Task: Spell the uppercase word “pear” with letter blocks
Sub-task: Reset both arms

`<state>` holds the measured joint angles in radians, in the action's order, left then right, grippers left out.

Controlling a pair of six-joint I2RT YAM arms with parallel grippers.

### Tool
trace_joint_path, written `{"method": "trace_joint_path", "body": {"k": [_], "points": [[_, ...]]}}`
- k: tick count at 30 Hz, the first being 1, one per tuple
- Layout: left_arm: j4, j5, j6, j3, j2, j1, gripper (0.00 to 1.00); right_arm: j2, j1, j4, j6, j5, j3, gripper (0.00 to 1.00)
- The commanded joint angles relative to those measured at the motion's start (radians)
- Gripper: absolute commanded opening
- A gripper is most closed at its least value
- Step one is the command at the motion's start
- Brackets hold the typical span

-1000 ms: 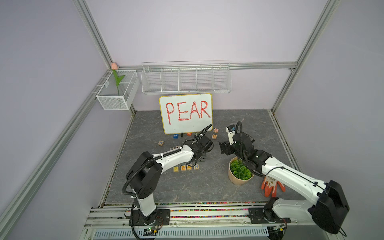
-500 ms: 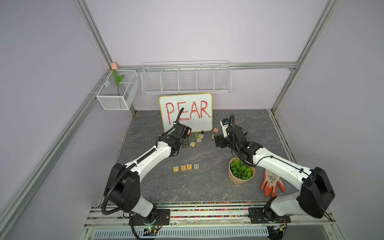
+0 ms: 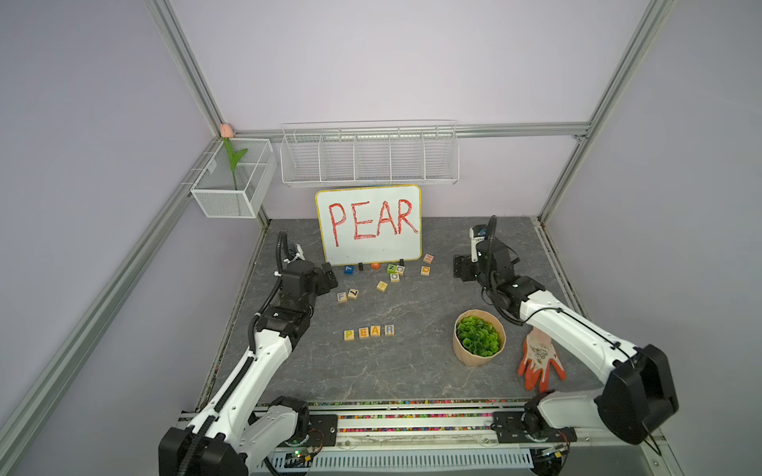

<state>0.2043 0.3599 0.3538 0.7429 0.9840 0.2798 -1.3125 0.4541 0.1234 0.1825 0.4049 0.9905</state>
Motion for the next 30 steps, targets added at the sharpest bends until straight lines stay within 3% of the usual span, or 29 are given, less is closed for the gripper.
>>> {"method": "trace_joint_path", "body": {"k": [1, 4, 10, 14, 17, 22, 30], "points": [[-0.158, 0.191, -0.041, -0.086, -0.054, -0.016, 0.99, 0.101, -0.064, 0.035, -0.016, 0.074, -0.07, 0.89], [-0.352, 0.288, -0.092, -0.206, -0.086, -0.017, 0.99, 0.175, -0.131, 0.051, -0.018, 0.126, -0.15, 0.89], [-0.727, 0.303, -0.216, -0.421, -0.027, -0.019, 0.99, 0.3, -0.242, 0.011, 0.019, 0.276, -0.345, 0.89], [-0.834, 0.352, -0.262, -0.474, 0.05, -0.029, 0.99, 0.347, -0.292, -0.108, 0.06, 0.359, -0.477, 0.89], [-0.92, 0.302, -0.259, -0.517, 0.1, -0.07, 0.99, 0.335, -0.315, -0.219, 0.031, 0.316, -0.545, 0.89], [-1.102, 0.207, -0.231, -0.578, 0.211, -0.159, 0.99, 0.228, -0.319, -0.619, -0.088, 0.249, -0.677, 0.89], [-1.313, 0.09, -0.29, -0.501, 0.488, -0.18, 0.99, 0.019, -0.331, -0.834, -0.103, 0.148, -0.657, 0.89]]}}
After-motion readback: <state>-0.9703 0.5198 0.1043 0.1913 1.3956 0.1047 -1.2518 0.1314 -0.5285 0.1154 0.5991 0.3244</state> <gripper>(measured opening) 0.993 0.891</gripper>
